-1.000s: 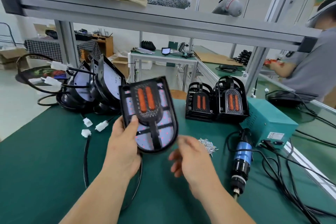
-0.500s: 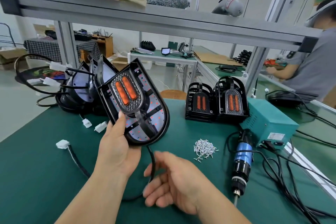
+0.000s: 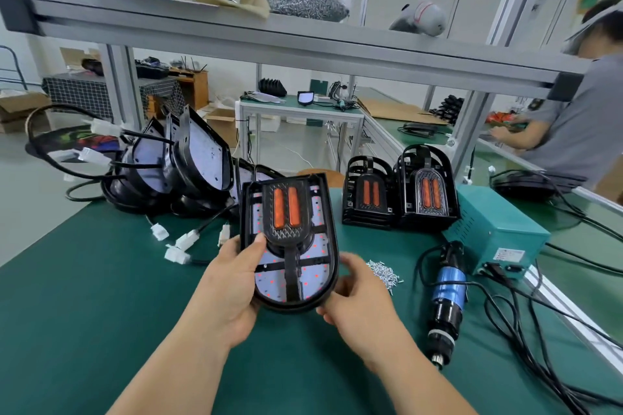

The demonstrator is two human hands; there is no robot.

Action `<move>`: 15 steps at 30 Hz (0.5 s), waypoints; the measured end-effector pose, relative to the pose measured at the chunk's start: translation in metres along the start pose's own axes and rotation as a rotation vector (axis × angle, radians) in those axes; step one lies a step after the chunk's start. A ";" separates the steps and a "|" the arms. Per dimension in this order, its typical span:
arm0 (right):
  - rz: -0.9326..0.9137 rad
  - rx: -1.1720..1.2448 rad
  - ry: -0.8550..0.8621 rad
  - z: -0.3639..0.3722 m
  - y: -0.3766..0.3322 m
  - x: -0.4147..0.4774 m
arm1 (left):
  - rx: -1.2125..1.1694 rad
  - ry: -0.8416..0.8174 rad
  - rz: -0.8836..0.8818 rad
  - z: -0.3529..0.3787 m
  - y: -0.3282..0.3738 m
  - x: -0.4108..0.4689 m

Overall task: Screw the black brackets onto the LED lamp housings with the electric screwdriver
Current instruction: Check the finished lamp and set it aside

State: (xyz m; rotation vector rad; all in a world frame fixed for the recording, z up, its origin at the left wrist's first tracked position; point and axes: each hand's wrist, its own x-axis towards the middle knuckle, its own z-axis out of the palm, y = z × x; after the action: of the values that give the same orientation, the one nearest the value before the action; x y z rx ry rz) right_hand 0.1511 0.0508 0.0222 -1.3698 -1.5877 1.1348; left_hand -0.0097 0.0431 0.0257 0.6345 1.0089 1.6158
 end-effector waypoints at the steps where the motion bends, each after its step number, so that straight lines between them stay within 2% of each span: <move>1: -0.018 0.000 0.017 0.000 0.001 0.001 | 0.017 0.001 -0.010 -0.001 0.000 0.001; 3: -0.068 0.080 0.022 0.001 0.002 0.003 | 0.038 -0.006 -0.028 -0.004 0.000 0.002; 5: -0.057 0.315 -0.039 0.003 -0.003 0.002 | 0.068 -0.027 -0.035 -0.006 0.000 0.002; 9: 0.144 0.898 -0.094 -0.002 -0.008 0.005 | 0.243 -0.061 0.035 -0.011 0.000 0.003; 12: 0.124 0.974 -0.179 -0.006 -0.010 0.005 | 0.392 -0.160 0.069 -0.010 -0.002 -0.001; 15: 0.022 0.921 -0.093 -0.002 -0.007 0.002 | 0.484 -0.236 0.100 -0.007 -0.006 -0.004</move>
State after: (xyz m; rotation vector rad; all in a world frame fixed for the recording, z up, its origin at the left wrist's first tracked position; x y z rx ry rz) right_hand 0.1506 0.0530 0.0293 -0.7144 -0.8763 1.6630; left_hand -0.0114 0.0373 0.0175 1.1887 1.2125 1.3432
